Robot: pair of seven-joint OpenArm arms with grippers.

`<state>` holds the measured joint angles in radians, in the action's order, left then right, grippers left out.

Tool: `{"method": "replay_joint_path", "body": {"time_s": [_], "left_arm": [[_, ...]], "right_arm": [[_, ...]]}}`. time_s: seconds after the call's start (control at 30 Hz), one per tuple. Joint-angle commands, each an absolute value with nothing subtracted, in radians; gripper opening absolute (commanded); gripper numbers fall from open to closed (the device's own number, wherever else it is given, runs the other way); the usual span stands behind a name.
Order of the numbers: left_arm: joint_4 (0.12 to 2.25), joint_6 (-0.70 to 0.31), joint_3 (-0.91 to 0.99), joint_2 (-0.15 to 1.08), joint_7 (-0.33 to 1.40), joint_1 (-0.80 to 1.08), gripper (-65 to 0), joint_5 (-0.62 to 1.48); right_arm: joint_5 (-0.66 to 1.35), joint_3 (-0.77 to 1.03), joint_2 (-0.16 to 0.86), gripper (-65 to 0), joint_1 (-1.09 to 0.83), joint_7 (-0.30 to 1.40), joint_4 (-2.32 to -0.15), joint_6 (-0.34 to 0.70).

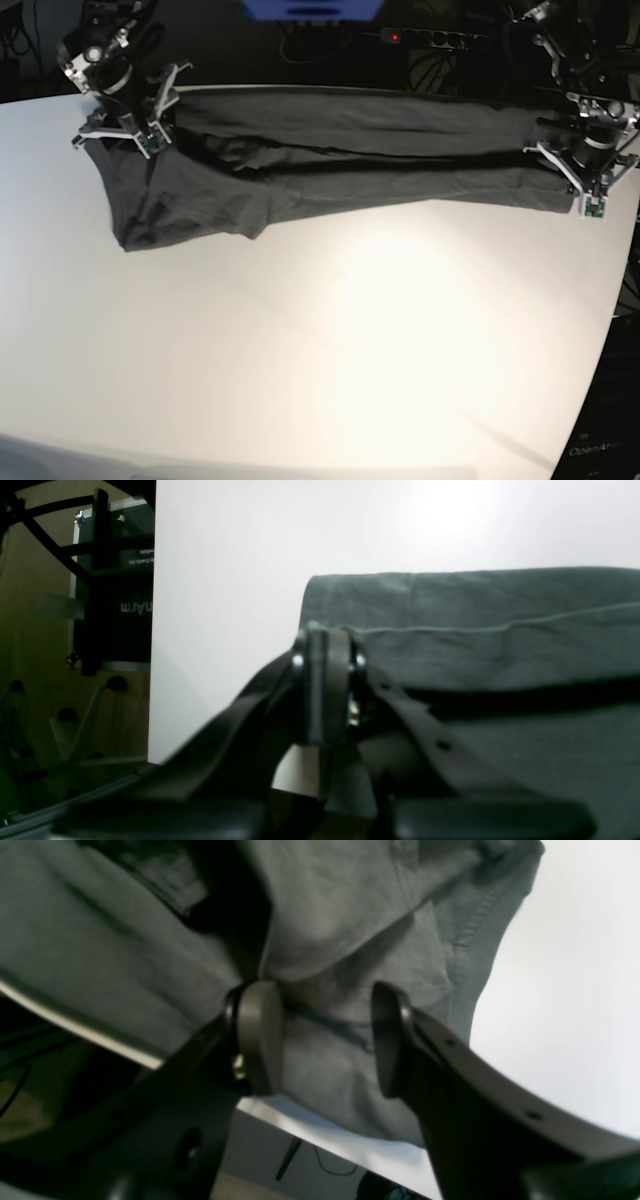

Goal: Fold the T-shirt properly
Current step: 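Shift the right gripper's hold along the strip end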

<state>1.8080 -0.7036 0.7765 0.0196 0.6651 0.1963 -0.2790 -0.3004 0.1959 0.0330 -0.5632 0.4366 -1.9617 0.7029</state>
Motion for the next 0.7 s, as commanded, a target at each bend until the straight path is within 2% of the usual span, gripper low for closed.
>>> {"method": "replay_joint_path", "body": {"time_s": [0.0,0.67], "left_arm": [[1.824,-0.698,0.777,0.033,0.645,0.186,-62.4,-0.269],[1.824,-0.698,0.777,0.033,0.645,0.185,-62.4,-0.269]], "right_arm": [[-0.289,0.197,0.036,-35.5,-0.564,0.421,-1.975,0.698],[-0.291,0.194,0.036,-35.5,-0.575,0.421,-1.959,0.698]]}}
